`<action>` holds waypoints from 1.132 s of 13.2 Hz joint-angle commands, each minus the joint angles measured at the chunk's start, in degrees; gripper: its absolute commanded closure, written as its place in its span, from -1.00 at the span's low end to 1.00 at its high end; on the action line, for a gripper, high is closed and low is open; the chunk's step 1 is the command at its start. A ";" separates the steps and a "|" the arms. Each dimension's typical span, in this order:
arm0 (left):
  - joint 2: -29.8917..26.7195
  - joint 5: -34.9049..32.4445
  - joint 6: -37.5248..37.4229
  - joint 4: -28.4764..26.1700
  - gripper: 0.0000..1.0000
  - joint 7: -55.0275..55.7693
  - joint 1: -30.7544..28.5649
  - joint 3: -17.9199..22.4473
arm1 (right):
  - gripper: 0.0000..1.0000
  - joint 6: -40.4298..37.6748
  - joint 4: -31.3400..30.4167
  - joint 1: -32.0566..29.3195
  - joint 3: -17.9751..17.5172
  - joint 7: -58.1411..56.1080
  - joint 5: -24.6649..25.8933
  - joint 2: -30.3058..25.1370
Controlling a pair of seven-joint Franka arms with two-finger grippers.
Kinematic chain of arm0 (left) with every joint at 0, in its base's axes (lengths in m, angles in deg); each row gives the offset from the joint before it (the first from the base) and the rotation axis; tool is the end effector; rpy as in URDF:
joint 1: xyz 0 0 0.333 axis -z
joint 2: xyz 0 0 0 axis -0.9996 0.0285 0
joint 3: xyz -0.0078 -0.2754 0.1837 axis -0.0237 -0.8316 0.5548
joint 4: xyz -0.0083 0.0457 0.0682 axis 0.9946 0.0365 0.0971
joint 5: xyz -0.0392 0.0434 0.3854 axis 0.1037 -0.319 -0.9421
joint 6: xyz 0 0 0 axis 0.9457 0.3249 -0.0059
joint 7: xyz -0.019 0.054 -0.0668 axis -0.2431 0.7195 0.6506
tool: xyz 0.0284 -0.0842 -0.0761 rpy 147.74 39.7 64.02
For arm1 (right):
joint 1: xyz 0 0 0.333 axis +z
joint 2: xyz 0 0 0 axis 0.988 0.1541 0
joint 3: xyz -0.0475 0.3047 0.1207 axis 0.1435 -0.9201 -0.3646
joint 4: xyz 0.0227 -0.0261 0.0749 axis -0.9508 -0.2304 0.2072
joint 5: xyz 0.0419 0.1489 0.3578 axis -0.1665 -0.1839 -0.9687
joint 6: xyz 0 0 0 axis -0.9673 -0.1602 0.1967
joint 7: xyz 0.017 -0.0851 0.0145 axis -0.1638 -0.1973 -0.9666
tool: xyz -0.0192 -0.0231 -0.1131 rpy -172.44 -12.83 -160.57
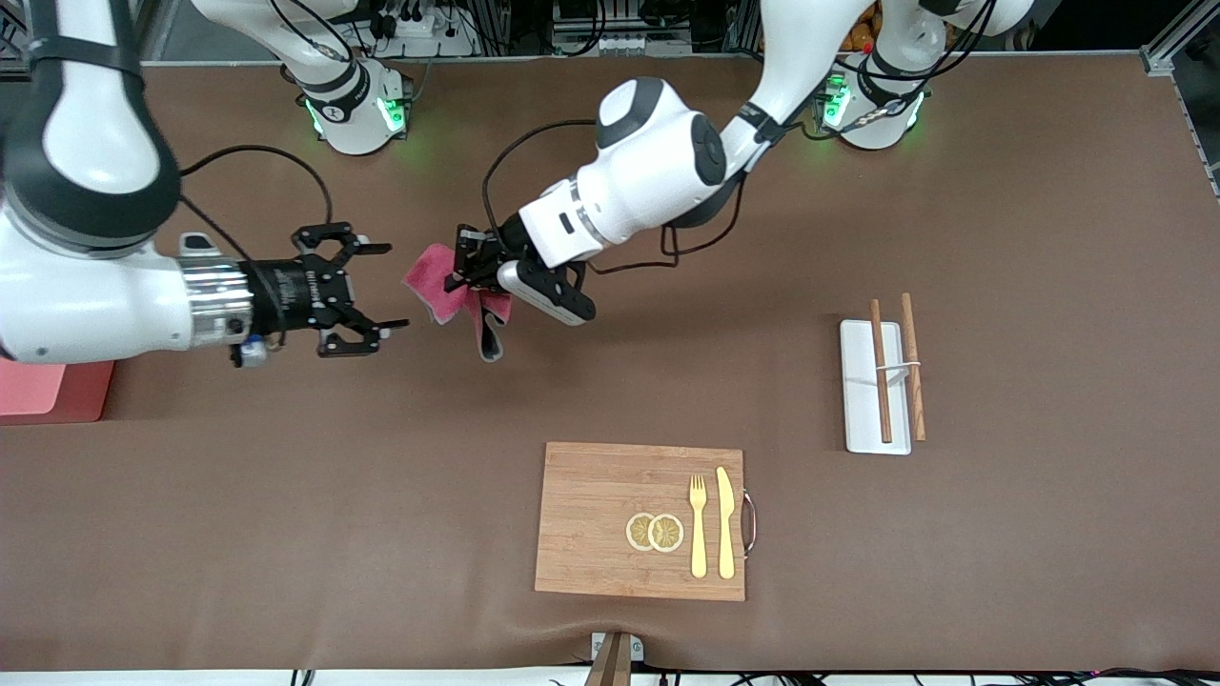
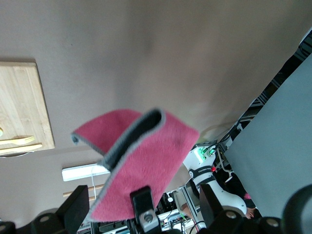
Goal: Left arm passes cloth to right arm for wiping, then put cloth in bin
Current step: 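Grasp the cloth with the right gripper while the left gripper holds it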
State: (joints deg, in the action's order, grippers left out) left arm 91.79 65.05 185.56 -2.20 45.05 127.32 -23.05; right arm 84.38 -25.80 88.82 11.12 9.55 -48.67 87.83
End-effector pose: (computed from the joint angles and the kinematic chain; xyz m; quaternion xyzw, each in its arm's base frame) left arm 0.5118 -0.5911 0.4590 0.8766 0.0002 0.0814 0.4743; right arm 0.6061 0.1860 0.4942 -0.6739 0.6119 0.3943 0.1261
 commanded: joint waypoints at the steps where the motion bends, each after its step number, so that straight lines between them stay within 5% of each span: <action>1: 0.46 1.31 0.18 1.55 1.00 0.34 -0.45 0.36 | -1.00 2.80 -2.95 2.50 0.41 0.46 0.28 -0.58; 7: -0.06 1.31 0.18 1.46 1.00 0.34 -0.63 0.36 | -1.00 4.37 -5.68 5.22 0.32 -0.70 2.49 -0.67; 9: -0.15 1.22 0.18 1.37 1.00 0.87 -0.72 0.44 | -0.46 4.56 -6.21 6.28 0.32 -2.61 2.49 -0.58; 12: -0.15 1.22 0.18 1.46 1.00 0.96 -0.80 0.44 | 0.99 1.75 -6.65 5.23 0.32 -9.12 2.31 -0.58; 14: -0.42 0.70 0.18 1.37 1.00 0.78 -1.15 0.53 | 1.00 0.70 -6.65 4.00 0.32 -9.31 2.23 -0.49; 15: -0.68 0.34 0.18 1.37 0.25 0.69 -1.24 0.70 | 1.00 0.52 -6.65 3.48 0.32 -9.31 2.05 -0.49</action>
State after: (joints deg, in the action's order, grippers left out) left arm 91.91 65.06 185.72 -1.31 45.59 126.46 -22.80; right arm 86.20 -31.83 93.71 11.80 1.40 -46.80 87.89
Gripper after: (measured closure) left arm 0.952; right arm 0.837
